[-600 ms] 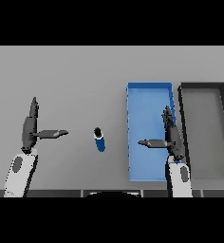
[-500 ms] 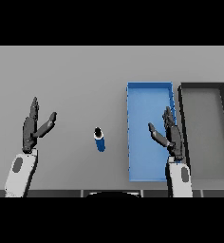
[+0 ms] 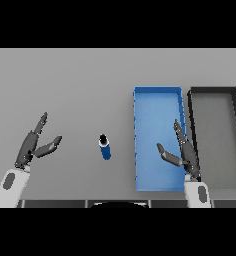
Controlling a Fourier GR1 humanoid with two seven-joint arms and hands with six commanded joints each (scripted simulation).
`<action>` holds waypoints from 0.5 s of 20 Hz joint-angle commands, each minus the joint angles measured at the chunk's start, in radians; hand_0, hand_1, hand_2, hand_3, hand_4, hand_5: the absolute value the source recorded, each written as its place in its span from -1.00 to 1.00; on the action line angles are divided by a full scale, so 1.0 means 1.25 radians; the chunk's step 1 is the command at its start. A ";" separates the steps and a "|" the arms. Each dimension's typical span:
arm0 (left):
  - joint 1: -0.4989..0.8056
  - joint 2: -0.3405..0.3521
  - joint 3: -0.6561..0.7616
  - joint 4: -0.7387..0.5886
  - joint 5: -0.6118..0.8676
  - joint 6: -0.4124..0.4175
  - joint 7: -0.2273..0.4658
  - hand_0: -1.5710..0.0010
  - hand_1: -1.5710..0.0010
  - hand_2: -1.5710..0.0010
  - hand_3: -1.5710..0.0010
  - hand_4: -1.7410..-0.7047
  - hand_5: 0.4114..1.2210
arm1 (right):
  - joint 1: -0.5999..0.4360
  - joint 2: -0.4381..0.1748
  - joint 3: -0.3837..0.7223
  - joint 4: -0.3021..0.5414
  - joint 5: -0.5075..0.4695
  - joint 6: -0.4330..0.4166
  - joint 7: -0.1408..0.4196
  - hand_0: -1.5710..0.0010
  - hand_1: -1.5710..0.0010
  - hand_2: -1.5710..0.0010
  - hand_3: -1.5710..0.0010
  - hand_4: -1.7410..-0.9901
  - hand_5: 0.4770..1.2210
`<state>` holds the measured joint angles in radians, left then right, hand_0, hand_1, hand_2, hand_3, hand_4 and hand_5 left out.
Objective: Pick up the blue pipe and place it into the blue bin.
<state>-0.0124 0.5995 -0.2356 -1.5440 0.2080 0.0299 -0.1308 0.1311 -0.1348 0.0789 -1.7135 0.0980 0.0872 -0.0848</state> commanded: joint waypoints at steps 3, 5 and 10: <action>0.015 0.006 -0.009 -0.015 0.022 -0.043 -0.022 1.00 1.00 1.00 1.00 0.40 -0.55 | -0.001 -0.006 0.002 -0.007 0.009 -0.004 0.011 1.00 1.00 1.00 1.00 0.37 -0.69; 0.023 0.016 -0.025 -0.023 0.023 -0.075 -0.026 1.00 1.00 1.00 1.00 0.39 -0.57 | -0.007 -0.001 0.010 -0.001 0.021 -0.009 0.027 1.00 1.00 1.00 1.00 0.40 -0.71; 0.018 0.046 -0.093 -0.095 0.016 -0.149 0.040 1.00 1.00 1.00 1.00 0.35 -0.70 | -0.009 -0.013 0.004 0.003 0.012 0.007 -0.019 1.00 1.00 1.00 1.00 0.37 -0.66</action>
<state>0.0108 0.6561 -0.3528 -1.6628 0.2273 -0.1571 -0.0818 0.1203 -0.1516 0.0841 -1.7095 0.1125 0.0958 -0.1086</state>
